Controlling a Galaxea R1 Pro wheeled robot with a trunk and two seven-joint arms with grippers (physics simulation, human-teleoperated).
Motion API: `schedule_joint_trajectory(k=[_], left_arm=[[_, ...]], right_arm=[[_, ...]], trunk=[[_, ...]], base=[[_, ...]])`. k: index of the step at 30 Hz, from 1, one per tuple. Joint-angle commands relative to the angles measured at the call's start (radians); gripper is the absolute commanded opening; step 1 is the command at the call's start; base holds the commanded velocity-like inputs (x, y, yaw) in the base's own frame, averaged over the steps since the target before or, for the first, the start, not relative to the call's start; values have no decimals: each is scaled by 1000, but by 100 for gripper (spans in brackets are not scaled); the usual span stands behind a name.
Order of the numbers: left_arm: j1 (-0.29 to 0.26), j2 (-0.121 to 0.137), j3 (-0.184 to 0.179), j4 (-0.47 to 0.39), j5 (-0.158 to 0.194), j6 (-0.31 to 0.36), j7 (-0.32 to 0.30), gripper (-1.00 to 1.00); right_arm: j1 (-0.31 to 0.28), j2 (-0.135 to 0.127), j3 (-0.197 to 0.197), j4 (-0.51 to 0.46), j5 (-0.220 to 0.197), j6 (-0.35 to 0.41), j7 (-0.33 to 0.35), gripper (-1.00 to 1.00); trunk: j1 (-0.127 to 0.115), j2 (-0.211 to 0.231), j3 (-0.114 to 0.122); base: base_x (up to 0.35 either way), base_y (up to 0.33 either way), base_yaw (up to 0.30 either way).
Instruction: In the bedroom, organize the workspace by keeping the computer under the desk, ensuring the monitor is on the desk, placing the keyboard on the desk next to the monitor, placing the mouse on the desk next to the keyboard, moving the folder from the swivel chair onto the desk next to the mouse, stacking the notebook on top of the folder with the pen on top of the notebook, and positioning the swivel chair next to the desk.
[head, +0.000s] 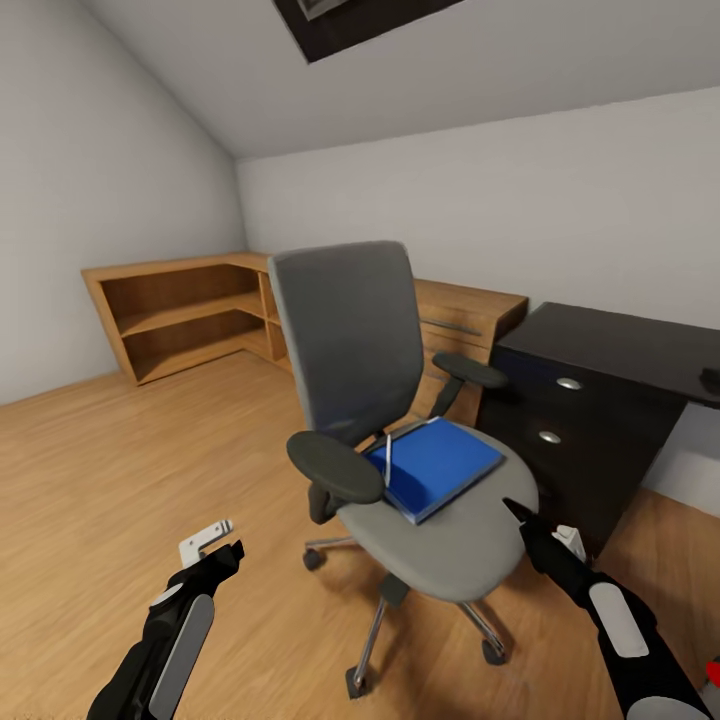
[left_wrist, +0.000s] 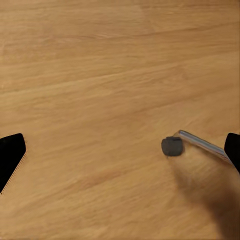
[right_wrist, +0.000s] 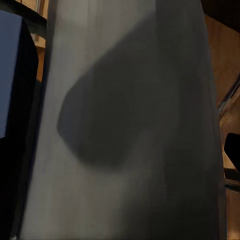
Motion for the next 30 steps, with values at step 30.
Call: schedule_joint_trajectory(k=[30], left_arm=[[-1,-1,1,-1,9,3,5,100]], right_arm=[[0,-1,-2,0,-5,8,45,100]], trunk=[[0,0,-30]], base=[[212,0,160]])
